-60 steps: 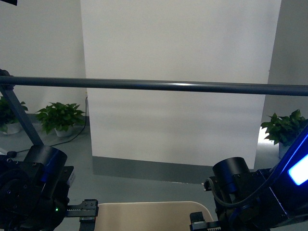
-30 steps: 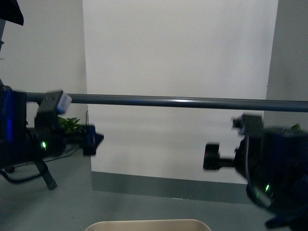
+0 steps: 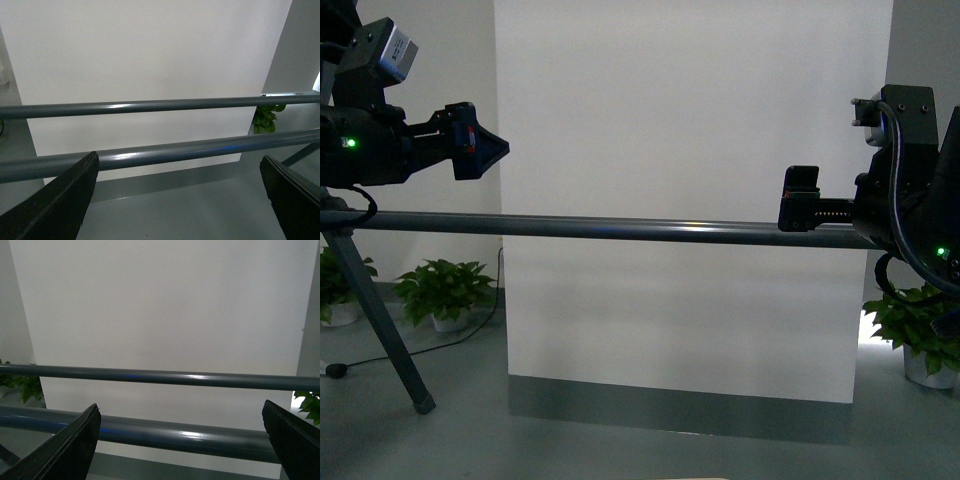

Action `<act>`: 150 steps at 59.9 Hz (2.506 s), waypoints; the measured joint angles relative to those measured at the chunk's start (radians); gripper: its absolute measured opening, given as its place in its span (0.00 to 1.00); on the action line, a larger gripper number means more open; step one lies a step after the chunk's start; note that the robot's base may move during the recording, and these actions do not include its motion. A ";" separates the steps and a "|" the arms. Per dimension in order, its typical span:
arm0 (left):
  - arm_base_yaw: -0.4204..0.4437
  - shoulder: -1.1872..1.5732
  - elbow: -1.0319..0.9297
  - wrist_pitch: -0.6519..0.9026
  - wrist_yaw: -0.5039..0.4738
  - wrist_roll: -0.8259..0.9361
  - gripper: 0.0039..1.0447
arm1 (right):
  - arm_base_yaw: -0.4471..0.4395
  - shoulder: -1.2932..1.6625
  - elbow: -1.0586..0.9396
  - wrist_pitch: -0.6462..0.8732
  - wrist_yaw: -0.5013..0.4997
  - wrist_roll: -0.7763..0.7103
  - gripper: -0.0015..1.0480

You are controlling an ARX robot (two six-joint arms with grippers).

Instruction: Move hamper under clothes hanger

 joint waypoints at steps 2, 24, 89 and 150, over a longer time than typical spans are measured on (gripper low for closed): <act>0.000 -0.001 0.000 0.000 0.000 -0.001 0.94 | -0.001 0.000 -0.002 0.000 0.001 0.001 0.92; -0.048 -0.207 -0.327 -0.003 -0.416 0.034 0.57 | -0.013 -0.204 -0.251 -0.227 0.083 -0.010 0.61; -0.052 -0.863 -1.242 0.220 -0.422 0.038 0.03 | -0.101 -0.917 -1.131 -0.084 0.004 -0.013 0.02; -0.052 -1.430 -1.374 -0.187 -0.422 0.041 0.03 | -0.101 -1.540 -1.266 -0.554 0.004 -0.013 0.02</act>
